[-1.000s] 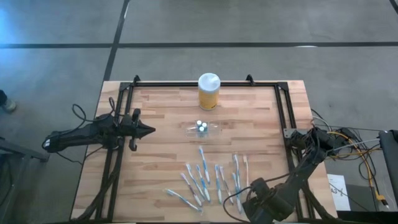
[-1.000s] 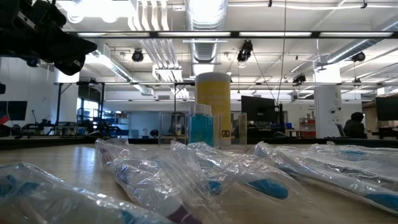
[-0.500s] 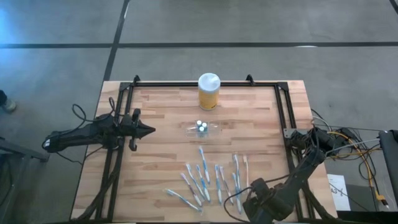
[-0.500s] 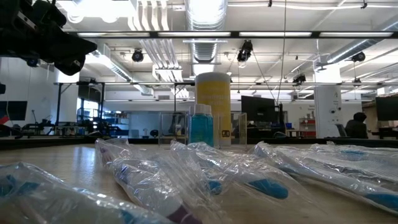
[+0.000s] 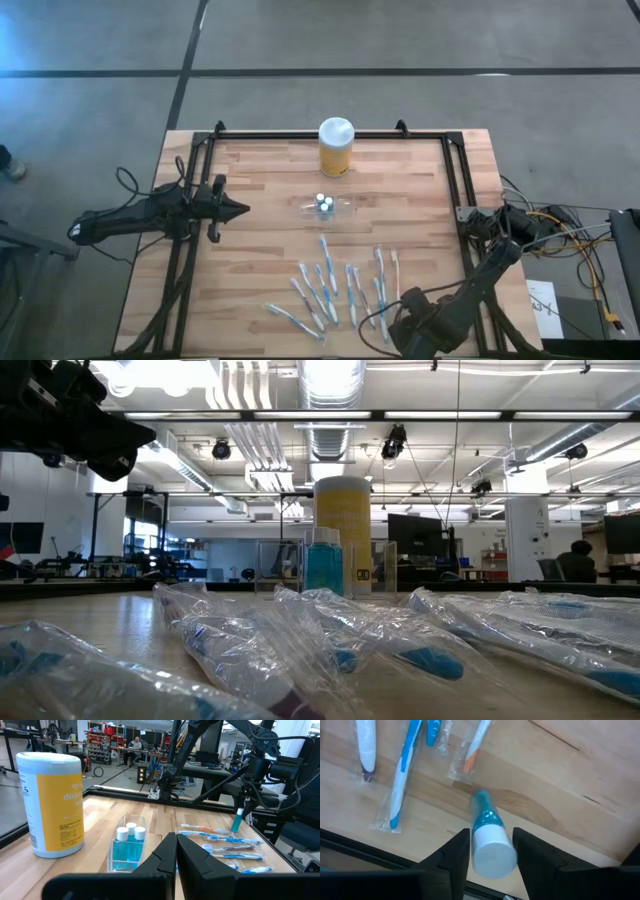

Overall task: Pick & Place toothbrushing station
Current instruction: Put the blue mouthwash into the transparent organizer

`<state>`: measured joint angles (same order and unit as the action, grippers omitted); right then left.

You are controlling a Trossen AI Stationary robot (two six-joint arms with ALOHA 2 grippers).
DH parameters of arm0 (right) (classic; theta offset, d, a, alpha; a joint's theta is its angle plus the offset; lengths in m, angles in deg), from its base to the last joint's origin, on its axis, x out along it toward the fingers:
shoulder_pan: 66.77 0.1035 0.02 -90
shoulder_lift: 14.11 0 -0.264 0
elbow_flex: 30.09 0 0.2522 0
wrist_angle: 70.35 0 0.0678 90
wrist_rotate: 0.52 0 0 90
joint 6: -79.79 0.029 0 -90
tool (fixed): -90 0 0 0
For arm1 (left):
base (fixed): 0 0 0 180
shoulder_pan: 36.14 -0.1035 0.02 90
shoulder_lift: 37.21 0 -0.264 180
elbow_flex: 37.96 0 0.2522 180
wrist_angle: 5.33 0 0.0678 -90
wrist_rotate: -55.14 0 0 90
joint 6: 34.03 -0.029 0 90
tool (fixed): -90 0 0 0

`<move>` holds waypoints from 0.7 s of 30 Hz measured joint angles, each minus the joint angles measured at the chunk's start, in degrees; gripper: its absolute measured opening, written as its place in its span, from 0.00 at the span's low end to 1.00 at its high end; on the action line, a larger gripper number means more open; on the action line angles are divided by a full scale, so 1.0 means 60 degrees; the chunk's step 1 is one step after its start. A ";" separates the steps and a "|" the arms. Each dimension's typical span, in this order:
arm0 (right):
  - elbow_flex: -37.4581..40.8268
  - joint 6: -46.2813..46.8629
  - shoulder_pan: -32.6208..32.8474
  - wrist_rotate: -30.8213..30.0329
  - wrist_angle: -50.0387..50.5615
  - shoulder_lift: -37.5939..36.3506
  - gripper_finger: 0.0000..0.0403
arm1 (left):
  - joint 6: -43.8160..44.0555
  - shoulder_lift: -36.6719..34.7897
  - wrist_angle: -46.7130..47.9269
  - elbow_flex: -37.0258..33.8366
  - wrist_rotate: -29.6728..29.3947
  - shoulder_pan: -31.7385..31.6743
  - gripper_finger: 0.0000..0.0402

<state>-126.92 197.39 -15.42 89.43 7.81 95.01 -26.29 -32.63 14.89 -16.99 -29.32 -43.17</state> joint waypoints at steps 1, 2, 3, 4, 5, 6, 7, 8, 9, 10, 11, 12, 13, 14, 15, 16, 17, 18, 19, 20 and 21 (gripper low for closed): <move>0.0000 -0.0048 0.0000 0.0000 -0.0032 0.0000 0.33 | 0.0001 0.0000 0.0000 0.0000 0.0000 0.0001 0.03; 0.0000 -0.0063 0.0000 0.0000 -0.0047 0.0000 0.32 | -0.0001 0.0000 -0.0004 0.0000 0.0000 -0.0001 0.03; 0.0000 -0.0089 0.0000 0.0000 -0.0041 0.0000 0.31 | 0.0001 0.0000 0.0000 0.0000 0.0000 0.0001 0.03; 0.0000 -0.0095 0.0003 0.0000 -0.0043 0.0000 0.30 | -0.0001 0.0000 0.0000 0.0000 0.0000 0.0001 0.03; 0.0000 -0.0106 0.0002 0.0000 -0.0044 0.0000 0.29 | 0.0001 0.0000 -0.0001 0.0000 -0.0001 0.0000 0.03; 0.0000 -0.0146 0.0001 0.0000 -0.0044 0.0000 0.28 | -0.0002 0.0000 -0.0004 0.0000 0.0000 -0.0001 0.03; 0.0000 -0.0173 0.0000 0.0002 -0.0044 0.0000 0.27 | -0.0002 0.0000 -0.0004 0.0000 0.0000 0.0001 0.03; 0.0000 -0.0197 0.0000 0.0000 -0.0042 0.0000 0.26 | -0.0002 0.0000 -0.0002 0.0000 0.0000 0.0000 0.03; 0.0000 -0.0209 0.0000 0.0000 -0.0040 0.0000 0.25 | -0.0002 0.0000 0.0000 0.0000 0.0000 -0.0002 0.03; 0.0000 -0.0212 0.0000 0.0000 -0.0040 0.0000 0.25 | -0.0002 0.0000 0.0000 0.0000 0.0000 0.0001 0.03; 0.0000 -0.0214 0.0000 0.0000 -0.0042 0.0000 0.24 | -0.0002 0.0000 0.0000 0.0000 0.0000 0.0000 0.03; 0.0000 -0.0230 0.0000 0.0000 -0.0043 -0.0008 0.23 | -0.0002 -0.0001 -0.0003 0.0000 0.0000 0.0001 0.03; 0.0000 -0.0247 0.0000 0.0000 -0.0040 -0.0024 0.23 | -0.0002 0.0000 0.0000 0.0000 0.0000 0.0001 0.03; 0.0003 -0.0282 0.0000 -0.0003 -0.0041 -0.0060 0.23 | -0.0002 0.0000 -0.0003 0.0000 -0.0001 -0.0002 0.03; 0.0004 -0.0294 -0.0006 -0.0026 -0.0034 -0.0101 0.22 | -0.0002 0.0000 -0.0002 0.0000 0.0000 -0.0002 0.03; 0.0004 -0.0315 -0.0007 -0.0078 -0.0030 -0.0149 0.22 | -0.0002 0.0000 0.0000 0.0000 0.0000 0.0001 0.03; 0.0004 -0.0368 -0.0007 -0.0189 -0.0016 -0.0218 0.22 | -0.0002 0.0000 0.0000 0.0000 -0.0003 0.0001 0.03; 0.0004 -0.0397 -0.0008 -0.0325 -0.0019 -0.0287 0.22 | -0.0004 0.0000 -0.0003 0.0000 0.0000 -0.0002 0.03; 0.0004 -0.0420 -0.0026 -0.0488 -0.0022 -0.0372 0.22 | -0.0002 0.0000 -0.0004 0.0000 -0.0003 0.0001 0.03; 0.0004 -0.0472 -0.0052 -0.0660 -0.0018 -0.0470 0.22 | -0.0002 0.0000 -0.0004 0.0000 0.0000 0.0001 0.03; 0.0000 -0.0567 -0.0071 -0.0902 -0.0022 -0.0568 0.22 | -0.0002 0.0000 -0.0004 0.0000 0.0000 -0.0001 0.03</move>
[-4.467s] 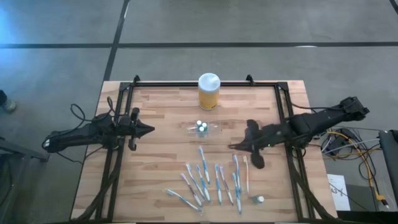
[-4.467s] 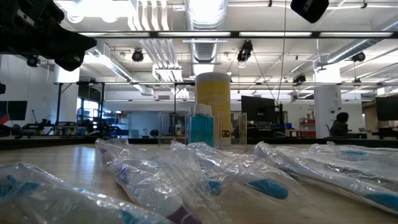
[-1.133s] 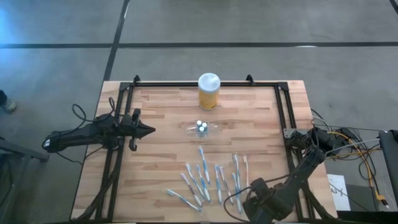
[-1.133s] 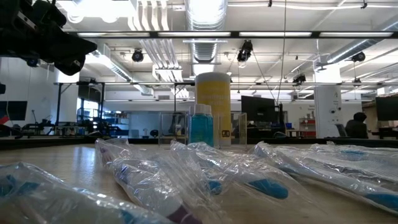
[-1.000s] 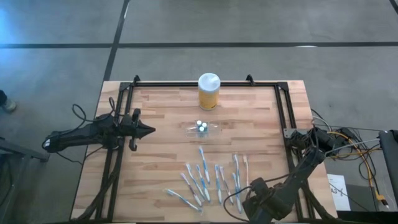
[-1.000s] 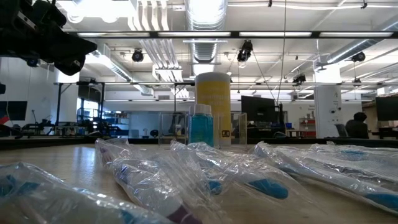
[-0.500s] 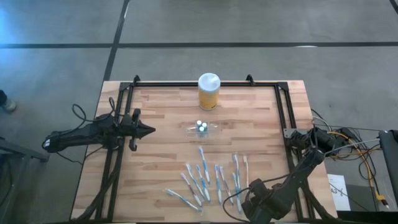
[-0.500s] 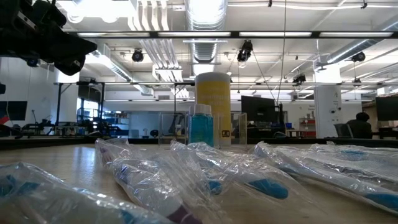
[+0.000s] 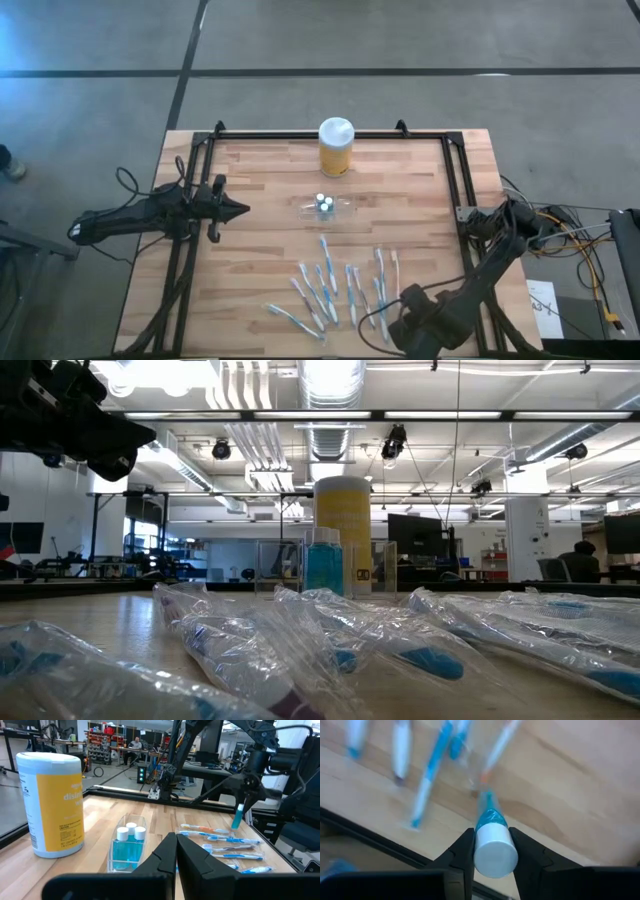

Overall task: Pick & Place toothbrushing station
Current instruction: Put the blue mouthwash into the transparent organizer

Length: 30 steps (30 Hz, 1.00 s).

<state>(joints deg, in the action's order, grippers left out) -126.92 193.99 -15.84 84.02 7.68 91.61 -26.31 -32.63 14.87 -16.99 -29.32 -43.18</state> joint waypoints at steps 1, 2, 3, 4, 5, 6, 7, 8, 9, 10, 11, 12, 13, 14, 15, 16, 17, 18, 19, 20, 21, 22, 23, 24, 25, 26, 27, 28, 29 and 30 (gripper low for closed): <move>0.0000 -0.0129 -0.0043 -0.0252 0.0000 -0.0130 0.22 | 0.0000 0.0000 -0.0002 0.0000 -0.0002 0.0001 0.03; 0.0000 -0.0321 -0.0096 -0.0466 -0.0004 -0.0244 0.22 | 0.0000 0.0000 -0.0014 0.0000 0.0000 0.0000 0.03; -0.0007 -0.0515 -0.0167 -0.0692 -0.0007 -0.0361 0.22 | 0.0000 0.0000 -0.0039 0.0000 0.0000 0.0002 0.03; -0.0007 -0.0721 -0.0256 -0.0847 0.0005 -0.0504 0.22 | -0.0001 0.0000 -0.0064 0.0000 -0.0002 -0.0001 0.03; -0.0007 -0.0993 -0.0348 -0.1038 0.0007 -0.0625 0.22 | -0.0004 -0.0003 -0.0091 0.0000 0.0000 0.0001 0.03; -0.0007 -0.1292 -0.0463 -0.1244 0.0004 -0.0762 0.22 | -0.0004 0.0000 -0.0123 0.0000 -0.0004 0.0002 0.03; -0.0007 -0.1614 -0.0602 -0.1408 0.0006 -0.0915 0.22 | -0.0004 -0.0002 -0.0145 0.0000 -0.0003 0.0002 0.03; -0.0007 -0.1948 -0.0748 -0.1615 -0.0002 -0.1059 0.22 | -0.0004 0.0000 -0.0171 0.0000 -0.0002 0.0001 0.03; -0.0007 -0.2310 -0.0916 -0.1826 -0.0006 -0.1210 0.22 | -0.0004 0.0000 -0.0201 0.0000 -0.0003 -0.0001 0.03; -0.0011 -0.2696 -0.1115 -0.1960 -0.0008 -0.1350 0.22 | -0.0006 0.0000 -0.0234 0.0000 -0.0004 0.0002 0.03; -0.0011 -0.3083 -0.1321 -0.2085 -0.0014 -0.1477 0.22 | -0.0015 -0.0002 -0.0248 0.0000 -0.0002 0.0002 0.03; -0.0011 -0.3525 -0.1565 -0.2114 -0.0011 -0.1600 0.22 | -0.0023 -0.0004 -0.0244 0.0000 -0.0004 0.0002 0.03; -0.0011 -0.3993 -0.1823 -0.2117 -0.0017 -0.1701 0.22 | -0.0026 -0.0001 -0.0246 0.0000 -0.0003 0.0000 0.03; -0.0011 -0.4471 -0.2099 -0.2122 -0.0019 -0.1804 0.22 | -0.0026 -0.0004 -0.0244 0.0000 -0.0004 -0.0001 0.03; -0.0011 -0.4977 -0.2375 -0.2114 -0.0020 -0.1892 0.22 | -0.0026 -0.0004 -0.0244 0.0000 -0.0004 -0.0001 0.03; -0.0011 -0.5550 -0.2686 -0.2120 -0.0043 -0.1979 0.22 | -0.0029 -0.0004 -0.0244 0.0000 -0.0004 -0.0001 0.03; -0.0011 -0.6107 -0.3003 -0.2098 -0.0084 -0.2063 0.22 | -0.0029 -0.0004 -0.0237 0.0000 -0.0007 -0.0001 0.03; -0.0011 -0.6689 -0.3314 -0.2079 -0.0150 -0.2149 0.22 | -0.0032 -0.0001 -0.0230 0.0000 -0.0007 -0.0001 0.03; -0.0011 -0.7288 -0.3645 -0.2052 -0.0216 -0.2260 0.22 | -0.0033 -0.0004 -0.0229 0.0000 -0.0014 -0.0001 0.03; -0.0011 -0.7911 -0.3957 -0.2010 -0.0304 -0.2356 0.22 | -0.0033 -0.0002 -0.0229 0.0000 -0.0015 0.0002 0.03; -0.0011 -0.8525 -0.4284 -0.1927 -0.0440 -0.2455 0.22 | -0.0033 -0.0004 -0.0229 0.0000 -0.0018 0.0001 0.03; -0.0011 -0.9116 -0.4633 -0.1826 -0.0568 -0.2557 0.22 | -0.0033 -0.0001 -0.0226 0.0000 -0.0022 0.0002 0.03; -0.0011 -0.9678 -0.4962 -0.1681 -0.0630 -0.2643 0.22 | -0.0033 -0.0002 -0.0224 0.0000 -0.0020 0.0002 0.03; -0.0011 -1.0175 -0.5302 -0.1553 -0.0636 -0.2700 0.22 | -0.0033 -0.0001 -0.0220 0.0000 -0.0024 0.0002 0.03; -0.0011 -1.0594 -0.5660 -0.1394 -0.0627 -0.2740 0.22 | -0.0033 0.0000 -0.0219 0.0000 -0.0025 0.0002 0.03; -0.0011 -1.0996 -0.5999 -0.1232 -0.0631 -0.2751 0.22 | -0.0033 0.0000 -0.0211 0.0000 -0.0025 0.0000 0.03; -0.0011 -1.1421 -0.6320 -0.1074 -0.0638 -0.2751 0.22 | -0.0033 0.0000 -0.0208 0.0000 -0.0026 0.0002 0.03; -0.0011 -1.1879 -0.6645 -0.0878 -0.0655 -0.2751 0.22 | -0.0033 0.0000 -0.0208 0.0000 -0.0033 0.0002 0.03; -0.0011 -1.2361 -0.6928 -0.0677 -0.0730 -0.2735 0.22 | -0.0044 0.0000 -0.0208 0.0000 -0.0036 0.0002 0.03; -0.0011 -1.2865 -0.7212 -0.0467 -0.0891 -0.2710 0.22 | -0.0074 0.0000 -0.0205 0.0000 -0.0040 -0.0001 0.03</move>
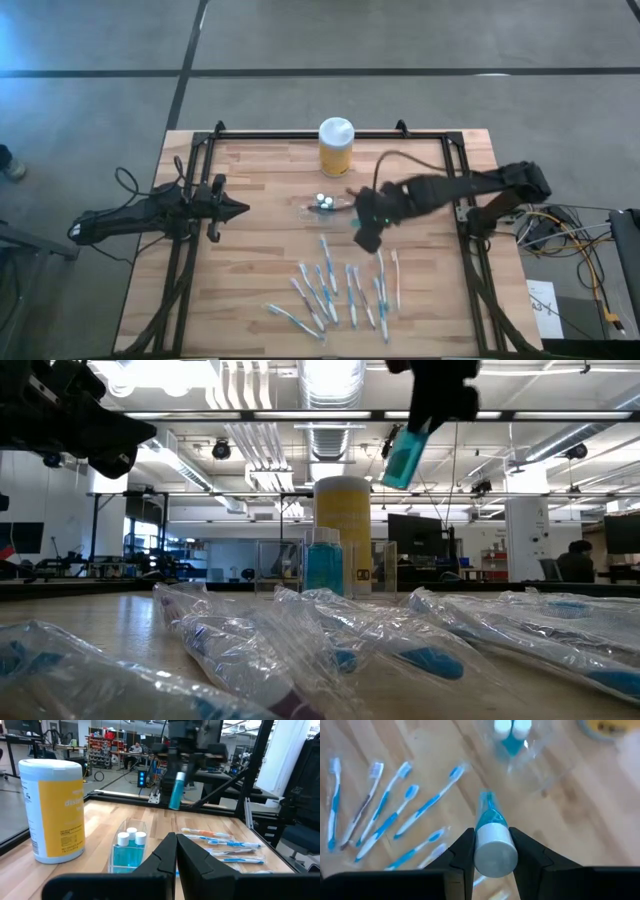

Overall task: Pick & Place toothbrushing station
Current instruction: Put the blue mouthwash into the transparent organizer

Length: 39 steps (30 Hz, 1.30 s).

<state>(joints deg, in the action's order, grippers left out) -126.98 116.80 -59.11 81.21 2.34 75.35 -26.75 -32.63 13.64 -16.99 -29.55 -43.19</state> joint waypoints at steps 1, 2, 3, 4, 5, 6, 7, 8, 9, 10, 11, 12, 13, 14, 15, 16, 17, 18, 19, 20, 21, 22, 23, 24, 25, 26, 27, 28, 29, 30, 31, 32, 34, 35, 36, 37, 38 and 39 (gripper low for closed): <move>0.0000 -0.0462 -0.0249 0.0215 -0.0194 0.0012 0.22 | -0.0024 0.0000 0.0001 0.0000 -0.0004 0.0003 0.03; 0.0000 -0.0893 -0.0470 0.0457 -0.0390 0.0021 0.22 | -0.0028 0.0000 0.0001 0.0000 -0.0031 0.0000 0.03; 0.0000 -0.1312 -0.0658 0.0672 -0.0577 0.0028 0.22 | -0.0028 0.0000 0.0001 0.0000 -0.0054 0.0001 0.03; 0.0000 -0.1712 -0.0852 0.0869 -0.0801 0.0028 0.22 | -0.0028 0.0000 0.0001 0.0000 -0.0071 0.0004 0.03; 0.0000 -0.2047 -0.1008 0.0953 -0.1026 0.0024 0.22 | -0.0028 0.0000 0.0001 0.0000 -0.0073 0.0001 0.03; -0.0021 -0.2347 -0.1164 0.0965 -0.1140 -0.0004 0.22 | -0.0026 0.0000 0.0001 0.0000 -0.0077 0.0000 0.03; -0.0108 -0.2645 -0.1313 0.0966 -0.1118 -0.0008 0.22 | -0.0006 0.0000 0.0001 0.0000 -0.0103 0.0001 0.03; -0.0231 -0.2933 -0.1452 0.0964 -0.1099 -0.0011 0.22 | 0.0052 0.0000 0.0001 0.0000 -0.0157 0.0003 0.03; -0.0373 -0.3218 -0.1574 0.0959 -0.1106 -0.0013 0.22 | 0.0122 0.0000 0.0001 0.0000 -0.0199 0.0002 0.03; -0.0516 -0.3532 -0.1686 0.0958 -0.1111 -0.0021 0.22 | 0.0225 0.0000 0.0000 0.0000 -0.0236 0.0000 0.03; -0.0664 -0.3856 -0.1782 0.0958 -0.1108 -0.0026 0.22 | 0.0323 0.0000 -0.0003 0.0000 -0.0304 0.0000 0.03; -0.0816 -0.4173 -0.1868 0.0958 -0.1109 -0.0030 0.22 | 0.0411 0.0000 -0.0003 0.0000 -0.0402 0.0004 0.03; -0.0977 -0.4419 -0.1955 0.0961 -0.1093 -0.0021 0.22 | 0.0445 0.0000 -0.0010 0.0000 -0.0473 0.0000 0.03; -0.1162 -0.4596 -0.2046 0.0962 -0.1010 -0.0001 0.22 | 0.0455 0.0000 -0.0019 0.0000 -0.0530 0.0001 0.03; -0.1336 -0.4726 -0.2154 0.0969 -0.0880 0.0020 0.22 | 0.0453 0.0000 -0.0025 0.0000 -0.0557 0.0000 0.03; -0.1473 -0.4851 -0.2254 0.0980 -0.0769 0.0035 0.22 | 0.0434 0.0002 -0.0021 0.0000 -0.0573 0.0000 0.03; -0.1579 -0.4967 -0.2358 0.0983 -0.0712 0.0050 0.22 | 0.0374 0.0008 -0.0025 0.0000 -0.0583 0.0004 0.03; -0.1639 -0.5123 -0.2454 0.0972 -0.0716 0.0054 0.22 | 0.0274 0.0015 -0.0025 0.0000 -0.0610 0.0002 0.03; -0.1670 -0.5318 -0.2512 0.0966 -0.0709 0.0054 0.22 | 0.0141 0.0015 -0.0025 0.0000 -0.0632 0.0000 0.03; -0.1676 -0.5520 -0.2557 0.0959 -0.0708 0.0056 0.22 | -0.0022 0.0015 -0.0025 0.0001 -0.0646 0.0001 0.03; -0.1676 -0.5718 -0.2564 0.0956 -0.0708 0.0063 0.22 | -0.0160 0.0015 -0.0025 0.0008 -0.0649 0.0002 0.02; -0.1674 -0.5908 -0.2562 0.0967 -0.0710 0.0071 0.22 | -0.0212 0.0015 -0.0023 0.0027 -0.0653 0.0004 0.02; -0.1669 -0.6054 -0.2550 0.1007 -0.0712 0.0107 0.22 | -0.0203 0.0015 -0.0021 0.0055 -0.0653 0.0004 0.01; -0.1669 -0.6159 -0.2531 0.1074 -0.0713 0.0152 0.22 | -0.0190 0.0011 -0.0031 0.0085 -0.0653 0.0003 0.01; -0.1668 -0.6174 -0.2516 0.1096 -0.0716 0.0215 0.22 | -0.0168 0.0011 -0.0039 0.0108 -0.0653 0.0004 0.01; -0.1665 -0.6170 -0.2509 0.1100 -0.0716 0.0261 0.22 | -0.0164 0.0011 -0.0038 0.0117 -0.0653 0.0003 0.01; -0.1658 -0.6151 -0.2506 0.1096 -0.0709 0.0331 0.22 | -0.0161 0.0011 -0.0028 0.0117 -0.0653 0.0004 0.01; -0.1657 -0.6137 -0.2470 0.1089 -0.0708 0.0418 0.22 | -0.0155 0.0011 -0.0019 0.0114 -0.0653 0.0004 0.02; -0.1660 -0.6149 -0.2445 0.1061 -0.0687 0.0488 0.22 | -0.0155 0.0011 -0.0018 0.0114 -0.0653 0.0002 0.03; -0.1670 -0.6220 -0.2437 0.1059 -0.0593 0.0551 0.22 | -0.0157 0.0011 -0.0021 0.0107 -0.0651 0.0003 0.04; -0.1672 -0.6337 -0.2402 0.1069 -0.0532 0.0627 0.22 | -0.0155 0.0011 -0.0014 0.0087 -0.0653 0.0001 0.04; -0.1689 -0.6524 -0.2382 0.1115 -0.0529 0.0713 0.22 | -0.0161 0.0011 0.0059 0.0061 -0.0651 0.0002 0.05; -0.1722 -0.6987 -0.2365 0.1166 -0.0371 0.0783 0.22 | -0.0233 0.0015 0.0262 0.0024 -0.0651 0.0003 0.05; -0.1741 -0.7273 -0.2363 0.1169 -0.0232 0.0838 0.22 | -0.0264 0.0015 0.0314 0.0018 -0.0656 0.0003 0.05; -0.1804 -0.7539 -0.2370 0.1164 -0.0150 0.0866 0.22 | -0.0272 0.0014 0.0324 0.0018 -0.0680 0.0000 0.05; -0.1885 -0.7780 -0.2380 0.1147 -0.0055 0.0876 0.22 | -0.0272 0.0011 0.0314 0.0018 -0.0726 0.0004 0.06; -0.1938 -0.8013 -0.2386 0.1113 0.0124 0.0882 0.22 | -0.0269 0.0011 0.0321 0.0018 -0.0746 0.0004 0.06; -0.1977 -0.8228 -0.2393 0.1099 0.0287 0.0889 0.22 | -0.0259 0.0015 0.0317 0.0018 -0.0813 0.0001 0.06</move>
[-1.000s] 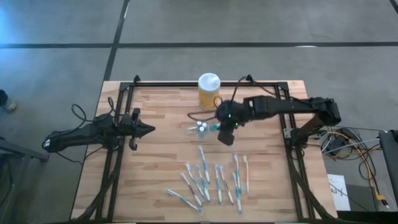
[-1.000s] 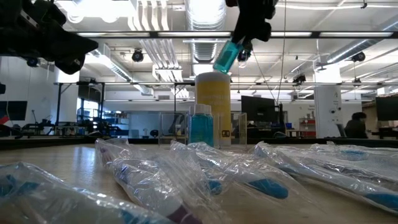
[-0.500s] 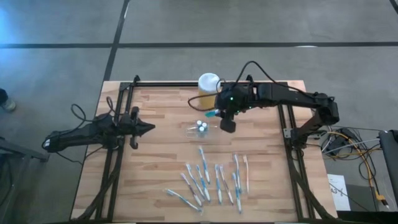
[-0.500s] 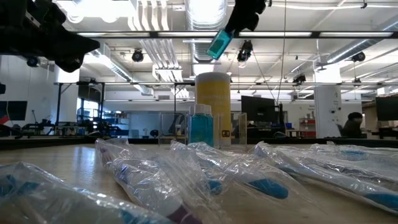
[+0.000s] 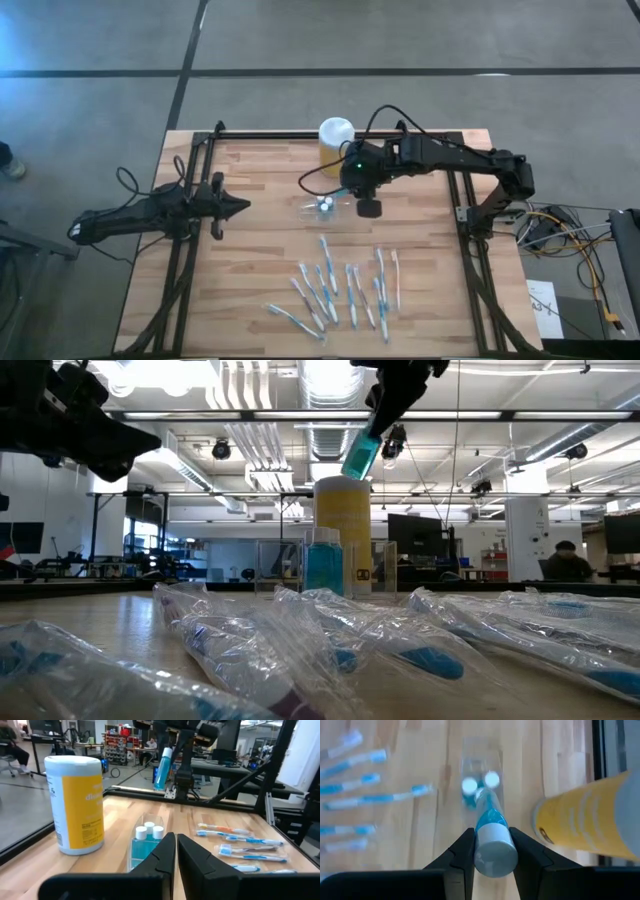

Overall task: Pick & Place toothbrushing station
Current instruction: Put the blue mouthwash into the transparent organizer

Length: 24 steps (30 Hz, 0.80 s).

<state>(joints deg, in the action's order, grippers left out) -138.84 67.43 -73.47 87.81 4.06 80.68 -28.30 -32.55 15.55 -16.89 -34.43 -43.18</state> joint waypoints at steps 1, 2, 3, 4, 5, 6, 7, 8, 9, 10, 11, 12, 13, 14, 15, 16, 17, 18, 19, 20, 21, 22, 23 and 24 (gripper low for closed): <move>-0.0048 -0.0208 0.0000 -0.0002 0.0009 0.0006 0.22 | 0.0023 0.0000 0.0003 0.0000 -0.0050 0.0003 0.06; -0.0104 -0.0438 0.0000 0.0004 -0.0026 0.0010 0.22 | 0.0029 0.0000 -0.0004 0.0000 -0.0093 0.0001 0.06; -0.0135 -0.0673 0.0014 0.0011 0.0060 0.0017 0.22 | 0.0030 0.0000 -0.0017 0.0000 -0.0128 0.0002 0.06; -0.0157 -0.0927 0.0018 0.0018 0.0221 0.0017 0.22 | 0.0030 -0.0004 -0.0022 0.0000 -0.0181 0.0003 0.06; -0.0168 -0.1178 0.0018 0.0040 0.0288 0.0030 0.22 | 0.0034 -0.0004 -0.0018 -0.0003 -0.0266 0.0001 0.06; -0.0191 -0.1444 0.0018 0.0041 0.0278 0.0041 0.22 | 0.0037 -0.0003 -0.0013 -0.0011 -0.0352 0.0003 0.06; -0.0194 -0.1701 0.0013 0.0032 0.0274 0.0043 0.22 | 0.0037 0.0000 -0.0013 -0.0011 -0.0441 0.0003 0.06; -0.0194 -0.1953 0.0007 0.0029 0.0345 0.0048 0.22 | 0.0039 0.0004 -0.0016 -0.0011 -0.0517 0.0003 0.06; -0.0194 -0.2187 0.0003 0.0021 0.0400 0.0054 0.22 | 0.0041 0.0004 -0.0015 -0.0011 -0.0580 0.0003 0.06; -0.0194 -0.2409 0.0000 0.0008 0.0399 0.0054 0.22 | 0.0038 0.0004 -0.0018 -0.0011 -0.0604 0.0003 0.06; -0.0194 -0.2647 0.0004 0.0006 0.0397 0.0054 0.22 | 0.0038 0.0004 -0.0015 -0.0011 -0.0604 0.0003 0.06; -0.0194 -0.2881 0.0010 0.0011 0.0406 0.0054 0.22 | 0.0038 0.0003 -0.0018 -0.0011 -0.0603 0.0002 0.06; -0.0194 -0.3091 0.0011 0.0014 0.0407 0.0054 0.22 | 0.0038 0.0004 -0.0016 -0.0011 -0.0602 0.0003 0.06; -0.0194 -0.3315 0.0013 0.0027 0.0413 0.0054 0.22 | 0.0038 0.0004 -0.0018 -0.0011 -0.0601 0.0003 0.06; -0.0194 -0.3532 0.0011 0.0030 0.0429 0.0054 0.22 | 0.0038 0.0004 -0.0018 -0.0011 -0.0601 0.0003 0.06; -0.0194 -0.3722 0.0010 0.0026 0.0436 0.0054 0.22 | 0.0038 0.0004 -0.0018 -0.0011 -0.0601 0.0002 0.06; -0.0194 -0.3900 0.0007 0.0026 0.0432 0.0054 0.22 | 0.0038 0.0004 -0.0018 -0.0011 -0.0601 0.0002 0.06; -0.0194 -0.4050 0.0004 0.0023 0.0432 0.0054 0.22 | 0.0038 0.0004 -0.0018 -0.0011 -0.0601 0.0000 0.06; -0.0194 -0.4215 0.0000 0.0019 0.0425 0.0097 0.22 | 0.0038 0.0004 -0.0018 -0.0011 -0.0601 0.0003 0.06; -0.0194 -0.4388 0.0000 0.0019 0.0407 0.0140 0.22 | 0.0038 0.0004 -0.0018 -0.0011 -0.0601 0.0002 0.06; -0.0194 -0.4556 0.0003 0.0019 0.0413 0.0193 0.22 | 0.0038 0.0004 -0.0018 -0.0011 -0.0601 0.0002 0.06; -0.0194 -0.4752 0.0008 0.0010 0.0407 0.0302 0.22 | 0.0038 0.0004 -0.0018 -0.0013 -0.0601 0.0001 0.06; -0.0194 -0.4952 0.0007 0.0004 0.0371 0.0417 0.22 | 0.0038 0.0004 -0.0017 -0.0015 -0.0601 0.0003 0.06; -0.0194 -0.5164 0.0007 0.0002 0.0344 0.0530 0.22 | 0.0038 0.0004 -0.0010 -0.0015 -0.0597 0.0003 0.06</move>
<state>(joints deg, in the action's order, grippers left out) -140.01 36.44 -73.42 87.82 6.13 83.86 -28.08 -32.52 15.49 -16.97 -38.02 -43.16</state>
